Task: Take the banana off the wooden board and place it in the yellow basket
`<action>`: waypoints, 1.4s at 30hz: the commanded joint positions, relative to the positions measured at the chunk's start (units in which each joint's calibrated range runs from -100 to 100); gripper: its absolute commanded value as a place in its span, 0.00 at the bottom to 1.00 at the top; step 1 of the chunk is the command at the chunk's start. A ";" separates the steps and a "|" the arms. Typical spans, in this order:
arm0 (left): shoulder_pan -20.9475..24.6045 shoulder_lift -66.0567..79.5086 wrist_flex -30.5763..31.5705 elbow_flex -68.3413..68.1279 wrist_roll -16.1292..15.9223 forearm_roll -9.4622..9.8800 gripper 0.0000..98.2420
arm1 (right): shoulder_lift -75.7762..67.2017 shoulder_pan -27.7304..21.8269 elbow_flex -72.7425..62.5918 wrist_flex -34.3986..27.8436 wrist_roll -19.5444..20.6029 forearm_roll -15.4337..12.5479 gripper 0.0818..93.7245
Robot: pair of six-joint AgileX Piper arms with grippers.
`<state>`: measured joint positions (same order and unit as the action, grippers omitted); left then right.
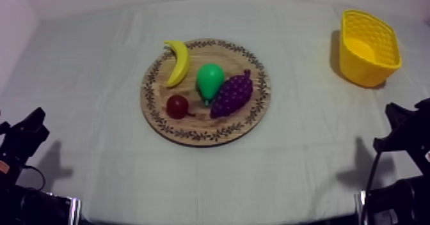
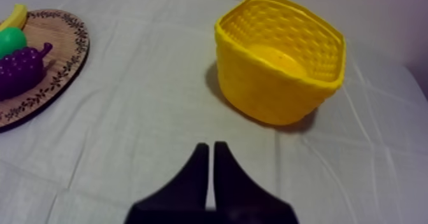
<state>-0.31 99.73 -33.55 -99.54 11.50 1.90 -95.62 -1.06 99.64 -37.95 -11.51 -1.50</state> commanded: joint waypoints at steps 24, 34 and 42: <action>-0.01 0.01 0.00 -0.01 -0.04 0.02 0.00 | -0.05 2.15 -0.64 -1.79 4.14 -1.23 0.02; -0.01 0.01 0.00 -0.01 -0.02 0.02 0.00 | 5.16 2.14 -21.08 -11.53 3.85 -3.21 0.01; -0.01 0.01 0.00 -0.01 -0.02 0.02 0.00 | 27.17 1.81 -43.00 -13.07 3.40 -6.54 0.01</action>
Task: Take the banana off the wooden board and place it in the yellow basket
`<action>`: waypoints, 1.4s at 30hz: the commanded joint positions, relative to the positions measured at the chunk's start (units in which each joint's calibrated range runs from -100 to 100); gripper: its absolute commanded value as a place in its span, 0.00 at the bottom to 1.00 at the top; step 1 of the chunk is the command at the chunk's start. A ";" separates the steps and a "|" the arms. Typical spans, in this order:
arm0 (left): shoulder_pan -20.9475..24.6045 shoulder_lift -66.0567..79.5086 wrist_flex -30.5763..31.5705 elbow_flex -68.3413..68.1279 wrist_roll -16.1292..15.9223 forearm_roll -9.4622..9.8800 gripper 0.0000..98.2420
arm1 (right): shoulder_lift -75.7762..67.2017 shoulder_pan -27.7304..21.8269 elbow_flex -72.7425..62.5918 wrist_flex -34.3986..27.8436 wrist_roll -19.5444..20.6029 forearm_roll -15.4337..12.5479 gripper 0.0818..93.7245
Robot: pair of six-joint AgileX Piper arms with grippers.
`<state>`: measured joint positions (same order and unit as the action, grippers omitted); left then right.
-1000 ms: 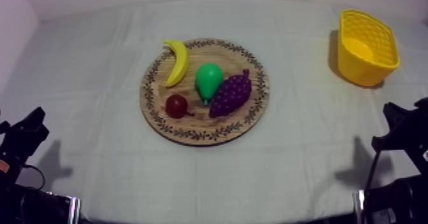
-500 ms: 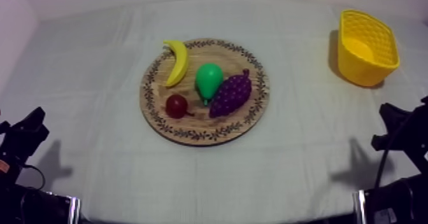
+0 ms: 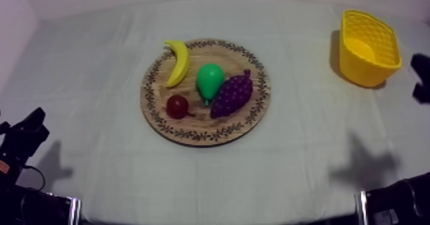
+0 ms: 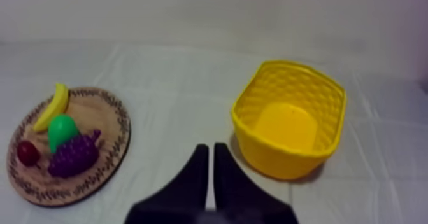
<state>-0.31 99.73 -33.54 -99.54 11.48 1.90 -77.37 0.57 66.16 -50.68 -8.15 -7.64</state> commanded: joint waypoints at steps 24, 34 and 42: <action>-0.01 0.01 0.00 -0.01 0.00 0.02 0.00 | 53.84 18.42 -50.71 -14.92 9.36 2.51 0.01; -0.01 0.01 0.00 -0.01 0.01 0.02 0.00 | 67.68 24.37 -58.79 -14.77 12.83 3.60 0.01; -0.01 0.01 0.00 -0.01 0.01 0.02 0.00 | 78.88 27.21 -65.57 -14.53 14.74 4.31 0.01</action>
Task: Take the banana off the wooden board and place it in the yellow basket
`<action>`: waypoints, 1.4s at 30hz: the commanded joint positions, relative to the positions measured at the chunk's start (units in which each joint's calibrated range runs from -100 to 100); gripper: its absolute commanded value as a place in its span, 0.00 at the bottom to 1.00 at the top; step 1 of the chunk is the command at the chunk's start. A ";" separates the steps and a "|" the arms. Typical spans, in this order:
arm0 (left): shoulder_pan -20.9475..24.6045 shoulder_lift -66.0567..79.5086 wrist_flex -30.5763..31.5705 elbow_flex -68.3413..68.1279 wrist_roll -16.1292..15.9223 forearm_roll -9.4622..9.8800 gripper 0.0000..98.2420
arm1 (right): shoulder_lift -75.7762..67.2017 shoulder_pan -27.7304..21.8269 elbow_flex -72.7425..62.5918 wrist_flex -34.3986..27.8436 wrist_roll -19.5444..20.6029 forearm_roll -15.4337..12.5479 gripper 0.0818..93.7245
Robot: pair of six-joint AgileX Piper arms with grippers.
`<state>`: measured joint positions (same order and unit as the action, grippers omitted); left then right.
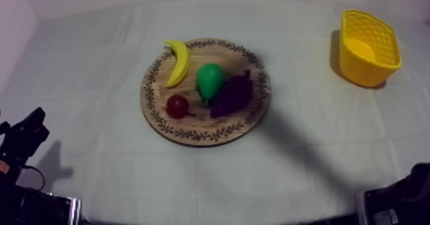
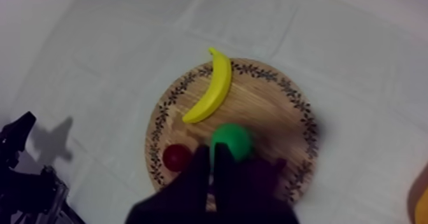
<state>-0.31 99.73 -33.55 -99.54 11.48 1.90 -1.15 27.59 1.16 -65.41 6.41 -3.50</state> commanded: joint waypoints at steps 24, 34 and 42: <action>-0.01 0.01 0.00 -0.01 -0.01 0.02 0.00 | 25.01 1.75 -13.95 2.41 1.61 -1.70 0.80; -0.01 0.01 0.00 -0.01 0.01 0.02 0.00 | 34.25 1.78 -21.97 2.62 1.43 -2.01 0.86; -0.01 0.01 0.00 -0.01 0.00 0.02 0.00 | 42.71 2.23 -27.95 2.77 2.16 -1.00 0.86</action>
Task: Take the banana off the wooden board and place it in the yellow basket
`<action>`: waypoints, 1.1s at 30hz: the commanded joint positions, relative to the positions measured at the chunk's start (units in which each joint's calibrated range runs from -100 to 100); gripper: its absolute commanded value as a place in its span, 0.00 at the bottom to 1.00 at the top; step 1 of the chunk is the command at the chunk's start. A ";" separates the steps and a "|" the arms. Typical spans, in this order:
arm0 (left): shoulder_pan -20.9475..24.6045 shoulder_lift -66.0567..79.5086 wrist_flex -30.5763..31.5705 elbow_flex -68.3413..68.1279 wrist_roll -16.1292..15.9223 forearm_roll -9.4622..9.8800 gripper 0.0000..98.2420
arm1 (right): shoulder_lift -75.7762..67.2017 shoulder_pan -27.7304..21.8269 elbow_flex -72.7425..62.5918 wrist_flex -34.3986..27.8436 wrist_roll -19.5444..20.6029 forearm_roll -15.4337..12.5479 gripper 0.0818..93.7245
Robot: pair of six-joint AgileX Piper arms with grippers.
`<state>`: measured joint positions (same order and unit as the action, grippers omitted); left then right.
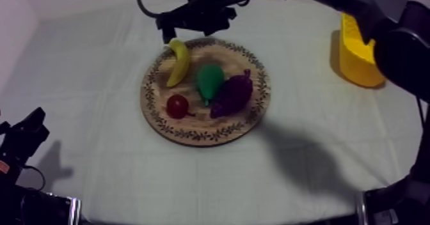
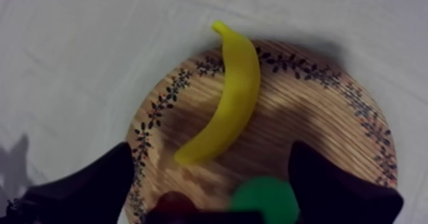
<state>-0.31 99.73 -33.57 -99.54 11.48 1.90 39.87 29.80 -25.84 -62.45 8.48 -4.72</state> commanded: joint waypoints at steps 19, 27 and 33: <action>-0.01 0.01 0.02 -0.01 0.02 0.02 0.00 | 17.68 0.18 -16.64 -2.74 1.92 1.79 0.77; -0.01 0.01 0.02 -0.01 0.02 0.02 0.00 | 21.02 -0.40 -19.34 -3.23 2.15 2.01 0.67; -0.01 0.01 0.02 -0.01 0.02 0.02 0.00 | 22.08 -0.57 -19.92 -3.32 2.18 2.39 0.52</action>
<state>-0.31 99.73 -33.56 -99.54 11.51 1.90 61.86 29.22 -45.65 -65.80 10.70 -2.59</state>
